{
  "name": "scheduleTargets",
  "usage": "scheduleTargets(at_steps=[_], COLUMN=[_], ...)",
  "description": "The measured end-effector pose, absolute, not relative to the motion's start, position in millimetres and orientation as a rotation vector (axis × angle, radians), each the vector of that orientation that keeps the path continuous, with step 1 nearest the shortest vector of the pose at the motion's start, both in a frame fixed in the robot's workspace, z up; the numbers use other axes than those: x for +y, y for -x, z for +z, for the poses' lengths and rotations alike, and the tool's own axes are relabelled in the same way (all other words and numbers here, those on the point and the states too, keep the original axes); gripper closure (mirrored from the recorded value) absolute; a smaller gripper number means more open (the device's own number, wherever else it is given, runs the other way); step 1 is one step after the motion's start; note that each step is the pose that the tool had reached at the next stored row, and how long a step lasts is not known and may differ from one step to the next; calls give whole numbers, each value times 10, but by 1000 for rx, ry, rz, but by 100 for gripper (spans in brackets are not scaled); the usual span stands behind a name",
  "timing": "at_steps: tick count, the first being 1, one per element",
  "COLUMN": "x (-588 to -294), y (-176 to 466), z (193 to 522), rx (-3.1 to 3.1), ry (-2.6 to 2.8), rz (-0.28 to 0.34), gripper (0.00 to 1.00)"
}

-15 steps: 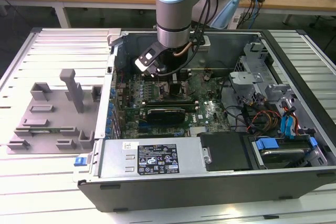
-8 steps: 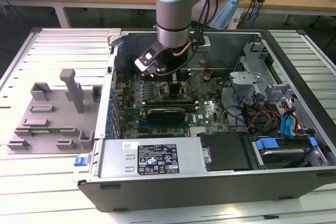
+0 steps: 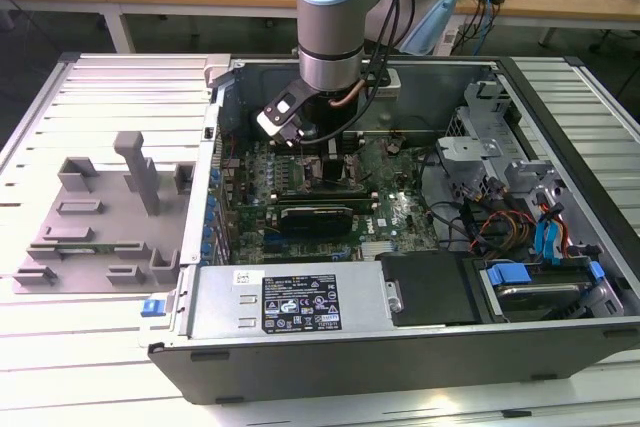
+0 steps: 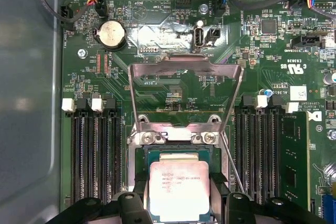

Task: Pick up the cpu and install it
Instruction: 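Place the cpu into insertion slot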

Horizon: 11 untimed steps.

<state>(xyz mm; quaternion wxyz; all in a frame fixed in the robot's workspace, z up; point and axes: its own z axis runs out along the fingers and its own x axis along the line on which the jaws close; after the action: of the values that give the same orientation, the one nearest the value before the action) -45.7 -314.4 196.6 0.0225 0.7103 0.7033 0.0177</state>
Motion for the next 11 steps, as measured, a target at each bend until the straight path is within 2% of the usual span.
scheduleTargets(at_steps=[10, 11], x=[-3144, -3143], y=[457, 457], z=[1965, 1965], rx=[2178, 2178], ry=[-2200, -2200], rz=[55, 55], gripper=[45, 38])
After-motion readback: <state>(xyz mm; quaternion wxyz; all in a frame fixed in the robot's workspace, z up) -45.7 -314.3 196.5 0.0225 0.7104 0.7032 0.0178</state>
